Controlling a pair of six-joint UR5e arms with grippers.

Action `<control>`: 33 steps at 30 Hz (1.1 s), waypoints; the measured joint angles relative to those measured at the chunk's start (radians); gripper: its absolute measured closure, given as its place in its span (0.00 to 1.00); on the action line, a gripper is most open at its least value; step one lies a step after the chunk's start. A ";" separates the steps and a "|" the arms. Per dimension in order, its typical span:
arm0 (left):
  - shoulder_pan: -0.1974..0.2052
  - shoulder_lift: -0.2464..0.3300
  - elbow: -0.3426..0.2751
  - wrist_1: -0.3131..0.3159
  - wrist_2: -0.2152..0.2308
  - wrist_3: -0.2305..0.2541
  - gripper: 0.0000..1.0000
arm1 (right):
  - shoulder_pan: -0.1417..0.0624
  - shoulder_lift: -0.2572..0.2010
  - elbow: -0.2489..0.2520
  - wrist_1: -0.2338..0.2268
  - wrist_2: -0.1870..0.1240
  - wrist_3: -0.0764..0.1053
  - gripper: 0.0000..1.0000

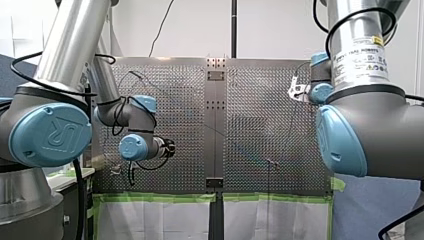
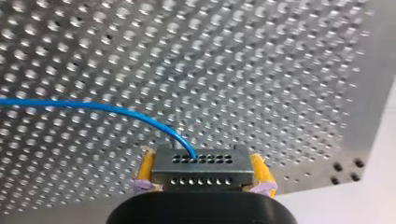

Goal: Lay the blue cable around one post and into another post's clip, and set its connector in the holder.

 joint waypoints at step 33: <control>0.013 0.000 0.000 -0.031 0.012 0.004 0.00 | -0.113 0.019 -0.020 0.090 -0.048 -0.040 1.00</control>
